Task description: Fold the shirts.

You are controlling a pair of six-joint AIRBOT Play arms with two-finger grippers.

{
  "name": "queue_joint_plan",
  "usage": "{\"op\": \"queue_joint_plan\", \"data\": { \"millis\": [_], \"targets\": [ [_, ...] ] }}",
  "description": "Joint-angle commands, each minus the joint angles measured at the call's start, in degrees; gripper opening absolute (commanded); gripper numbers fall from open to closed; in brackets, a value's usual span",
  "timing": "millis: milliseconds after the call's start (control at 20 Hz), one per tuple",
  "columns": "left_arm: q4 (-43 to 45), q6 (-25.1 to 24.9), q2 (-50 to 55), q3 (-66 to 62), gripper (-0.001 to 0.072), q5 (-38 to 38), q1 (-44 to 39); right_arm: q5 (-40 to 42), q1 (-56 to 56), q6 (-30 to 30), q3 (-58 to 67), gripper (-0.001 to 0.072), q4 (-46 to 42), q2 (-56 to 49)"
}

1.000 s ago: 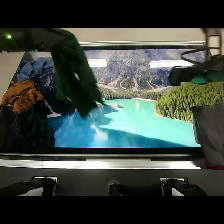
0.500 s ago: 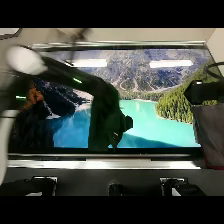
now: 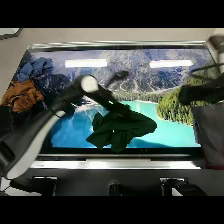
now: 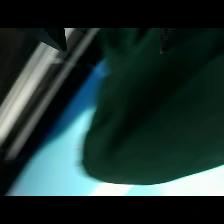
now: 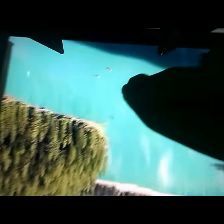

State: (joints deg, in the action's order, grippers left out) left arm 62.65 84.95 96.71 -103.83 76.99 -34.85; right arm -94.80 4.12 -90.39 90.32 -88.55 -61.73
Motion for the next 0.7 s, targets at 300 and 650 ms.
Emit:
{"op": "queue_joint_plan", "data": {
  "millis": [300,650],
  "targets": [
    [7.5,-2.1,-21.8,46.4,0.0703,-2.2,20.4,19.6,0.0,0.6,-45.2,0.0687,29.5,-1.8],
    [-9.3,-7.9,-15.3,55.5,0.0658,-16.5,16.7,25.2,0.1,4.9,-49.6,0.0701,37.8,-5.6]
  ]
}}
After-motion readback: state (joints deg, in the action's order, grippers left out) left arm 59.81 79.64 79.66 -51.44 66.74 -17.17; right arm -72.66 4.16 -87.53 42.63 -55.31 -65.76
